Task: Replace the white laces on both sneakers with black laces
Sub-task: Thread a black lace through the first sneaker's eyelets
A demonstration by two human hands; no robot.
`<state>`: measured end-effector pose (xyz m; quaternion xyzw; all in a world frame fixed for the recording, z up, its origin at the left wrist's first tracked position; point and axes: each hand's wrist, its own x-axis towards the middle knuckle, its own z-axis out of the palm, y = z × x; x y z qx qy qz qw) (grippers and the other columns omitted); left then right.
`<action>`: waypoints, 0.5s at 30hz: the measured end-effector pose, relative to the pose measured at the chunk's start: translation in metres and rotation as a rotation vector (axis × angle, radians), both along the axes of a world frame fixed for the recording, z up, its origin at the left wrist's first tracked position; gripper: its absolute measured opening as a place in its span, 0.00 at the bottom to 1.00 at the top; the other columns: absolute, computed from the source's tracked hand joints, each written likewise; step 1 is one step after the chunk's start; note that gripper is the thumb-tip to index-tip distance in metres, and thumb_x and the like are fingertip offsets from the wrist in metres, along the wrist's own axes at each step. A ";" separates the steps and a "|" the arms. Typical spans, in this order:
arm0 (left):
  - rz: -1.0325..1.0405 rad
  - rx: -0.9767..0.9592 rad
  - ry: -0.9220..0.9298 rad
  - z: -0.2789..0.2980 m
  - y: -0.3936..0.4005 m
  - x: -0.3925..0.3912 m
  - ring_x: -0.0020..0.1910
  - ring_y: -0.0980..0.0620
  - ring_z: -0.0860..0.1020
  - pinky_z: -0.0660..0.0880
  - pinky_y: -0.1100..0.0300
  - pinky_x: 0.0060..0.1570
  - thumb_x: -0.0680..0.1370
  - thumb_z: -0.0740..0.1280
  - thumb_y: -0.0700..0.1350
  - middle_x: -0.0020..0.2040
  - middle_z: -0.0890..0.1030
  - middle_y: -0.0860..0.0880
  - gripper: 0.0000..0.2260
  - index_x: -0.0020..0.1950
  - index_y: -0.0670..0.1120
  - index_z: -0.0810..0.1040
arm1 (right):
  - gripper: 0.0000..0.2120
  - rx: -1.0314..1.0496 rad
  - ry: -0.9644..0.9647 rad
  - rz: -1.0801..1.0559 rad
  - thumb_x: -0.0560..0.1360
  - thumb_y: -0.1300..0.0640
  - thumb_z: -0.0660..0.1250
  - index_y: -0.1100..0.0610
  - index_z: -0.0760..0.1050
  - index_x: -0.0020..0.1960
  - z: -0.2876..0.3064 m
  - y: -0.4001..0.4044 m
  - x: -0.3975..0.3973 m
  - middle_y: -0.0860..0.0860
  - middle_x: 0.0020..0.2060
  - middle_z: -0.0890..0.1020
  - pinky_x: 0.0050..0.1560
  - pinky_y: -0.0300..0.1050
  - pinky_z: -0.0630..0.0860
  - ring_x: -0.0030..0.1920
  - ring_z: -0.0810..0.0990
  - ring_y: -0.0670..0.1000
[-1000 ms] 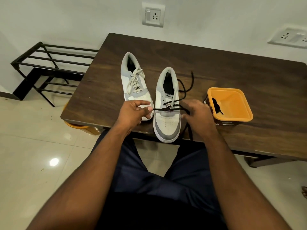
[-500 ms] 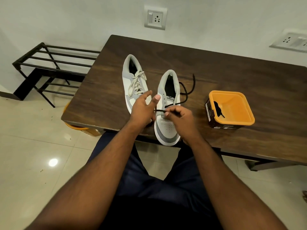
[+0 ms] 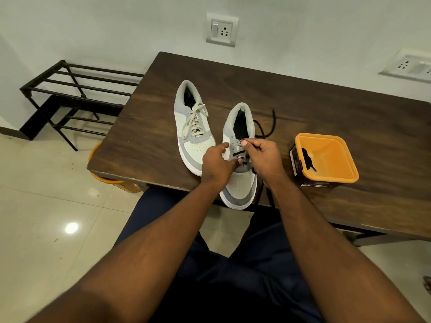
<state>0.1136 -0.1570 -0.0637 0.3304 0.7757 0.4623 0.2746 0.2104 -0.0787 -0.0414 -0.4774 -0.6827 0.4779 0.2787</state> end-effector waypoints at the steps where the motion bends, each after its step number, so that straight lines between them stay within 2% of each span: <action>1: -0.018 0.004 0.028 0.000 0.000 0.001 0.59 0.46 0.76 0.73 0.55 0.60 0.71 0.77 0.47 0.61 0.78 0.44 0.27 0.69 0.44 0.75 | 0.09 0.023 -0.022 0.013 0.78 0.58 0.66 0.58 0.82 0.54 0.002 0.001 -0.002 0.50 0.44 0.84 0.54 0.53 0.80 0.47 0.82 0.51; 3: -0.026 0.010 0.053 0.002 -0.001 0.001 0.59 0.47 0.75 0.71 0.57 0.58 0.71 0.78 0.45 0.60 0.78 0.44 0.27 0.68 0.43 0.76 | 0.09 0.074 -0.077 0.044 0.79 0.60 0.65 0.59 0.82 0.54 0.005 0.003 -0.005 0.51 0.45 0.83 0.55 0.54 0.79 0.47 0.81 0.50; 7: -0.014 0.017 0.039 0.003 -0.003 0.001 0.57 0.46 0.76 0.73 0.52 0.59 0.70 0.78 0.45 0.60 0.79 0.44 0.27 0.67 0.44 0.77 | 0.08 0.203 -0.215 0.096 0.78 0.60 0.65 0.59 0.82 0.52 0.007 0.004 -0.008 0.52 0.45 0.84 0.51 0.53 0.80 0.46 0.81 0.51; 12: -0.013 0.043 0.045 0.004 -0.005 0.002 0.52 0.46 0.77 0.74 0.52 0.55 0.70 0.78 0.45 0.54 0.78 0.47 0.23 0.64 0.43 0.79 | 0.12 0.297 -0.355 0.138 0.79 0.61 0.64 0.58 0.80 0.60 0.013 0.005 -0.010 0.55 0.53 0.84 0.56 0.52 0.79 0.53 0.82 0.53; 15: -0.008 0.060 0.046 0.003 -0.007 0.003 0.51 0.46 0.78 0.75 0.52 0.55 0.71 0.77 0.44 0.53 0.79 0.47 0.22 0.63 0.42 0.79 | 0.11 0.367 -0.558 0.180 0.80 0.60 0.61 0.56 0.81 0.57 0.020 0.005 -0.016 0.55 0.49 0.83 0.50 0.49 0.80 0.47 0.81 0.53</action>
